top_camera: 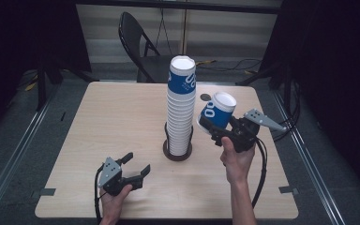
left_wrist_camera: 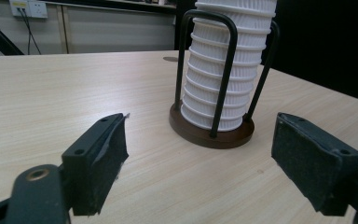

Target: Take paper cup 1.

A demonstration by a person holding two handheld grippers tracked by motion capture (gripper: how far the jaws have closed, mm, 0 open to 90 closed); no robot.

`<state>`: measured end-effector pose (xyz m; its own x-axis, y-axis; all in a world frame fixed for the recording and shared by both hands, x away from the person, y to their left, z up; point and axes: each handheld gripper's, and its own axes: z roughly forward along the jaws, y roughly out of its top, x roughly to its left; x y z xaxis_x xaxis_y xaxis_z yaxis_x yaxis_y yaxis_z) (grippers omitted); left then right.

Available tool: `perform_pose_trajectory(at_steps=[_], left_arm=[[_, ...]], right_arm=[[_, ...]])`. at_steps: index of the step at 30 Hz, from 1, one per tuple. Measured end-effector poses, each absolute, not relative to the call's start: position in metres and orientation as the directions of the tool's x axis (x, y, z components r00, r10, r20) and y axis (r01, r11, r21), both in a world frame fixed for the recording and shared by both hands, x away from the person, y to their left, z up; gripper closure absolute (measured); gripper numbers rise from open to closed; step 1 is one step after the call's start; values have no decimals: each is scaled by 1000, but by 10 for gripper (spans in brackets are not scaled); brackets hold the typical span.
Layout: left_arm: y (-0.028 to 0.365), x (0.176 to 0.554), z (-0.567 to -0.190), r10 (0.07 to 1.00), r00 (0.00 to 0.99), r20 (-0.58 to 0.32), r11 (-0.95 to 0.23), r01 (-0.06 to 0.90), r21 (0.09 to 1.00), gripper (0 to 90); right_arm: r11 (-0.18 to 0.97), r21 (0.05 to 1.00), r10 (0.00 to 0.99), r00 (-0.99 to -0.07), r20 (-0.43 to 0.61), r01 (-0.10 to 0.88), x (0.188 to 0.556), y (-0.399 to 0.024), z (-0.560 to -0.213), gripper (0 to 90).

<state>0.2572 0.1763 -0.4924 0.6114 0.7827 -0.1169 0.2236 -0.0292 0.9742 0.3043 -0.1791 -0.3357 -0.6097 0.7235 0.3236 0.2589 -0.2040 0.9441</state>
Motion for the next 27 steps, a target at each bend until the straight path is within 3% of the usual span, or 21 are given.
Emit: perform_pose_trajectory(at_steps=[14,27], left_arm=[[160,255,-486,724,680,-111,-41,204,978,195],[149,255,-479,692,709,-133,-18,201,979,274]], right_arm=[[-266,912,687,-603,406,311,292,-175,-371,221],[-297,874,622,-617,482,384,278,-165,-402,221]])
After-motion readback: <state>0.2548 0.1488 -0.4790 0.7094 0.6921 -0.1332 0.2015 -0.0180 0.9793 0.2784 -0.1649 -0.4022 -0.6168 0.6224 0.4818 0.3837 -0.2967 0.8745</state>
